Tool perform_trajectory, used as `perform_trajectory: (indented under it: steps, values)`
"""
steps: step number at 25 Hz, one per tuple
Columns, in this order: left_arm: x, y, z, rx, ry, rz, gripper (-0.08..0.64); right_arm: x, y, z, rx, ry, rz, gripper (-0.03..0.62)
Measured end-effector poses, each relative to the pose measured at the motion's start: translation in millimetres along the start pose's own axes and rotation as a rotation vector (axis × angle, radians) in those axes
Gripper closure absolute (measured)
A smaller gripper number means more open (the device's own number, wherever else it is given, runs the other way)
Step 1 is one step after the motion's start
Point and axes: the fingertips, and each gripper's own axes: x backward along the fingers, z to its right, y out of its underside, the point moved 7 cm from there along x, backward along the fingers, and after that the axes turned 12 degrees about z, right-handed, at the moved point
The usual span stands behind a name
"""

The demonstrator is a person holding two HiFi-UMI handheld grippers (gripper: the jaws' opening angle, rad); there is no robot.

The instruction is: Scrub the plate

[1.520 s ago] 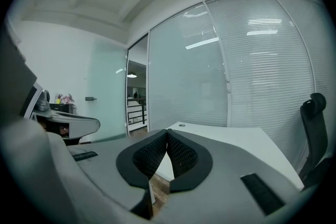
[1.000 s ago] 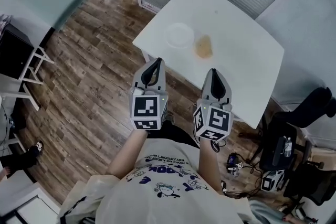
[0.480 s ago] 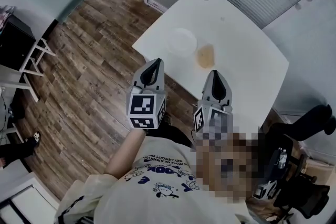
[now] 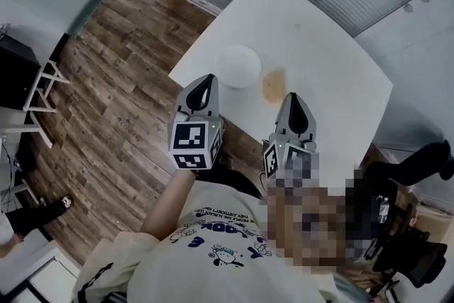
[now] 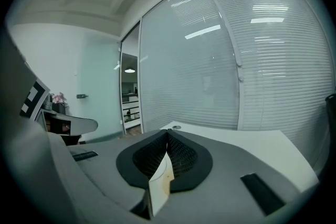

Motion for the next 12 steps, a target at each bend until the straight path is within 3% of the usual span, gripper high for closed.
perform_trajectory:
  steps: [12]
  values:
    - [-60.7,8.2,-31.8,0.030,0.043,-0.072,0.529,-50.7,20.5,5.6,0.020,0.083,-0.088,0.592]
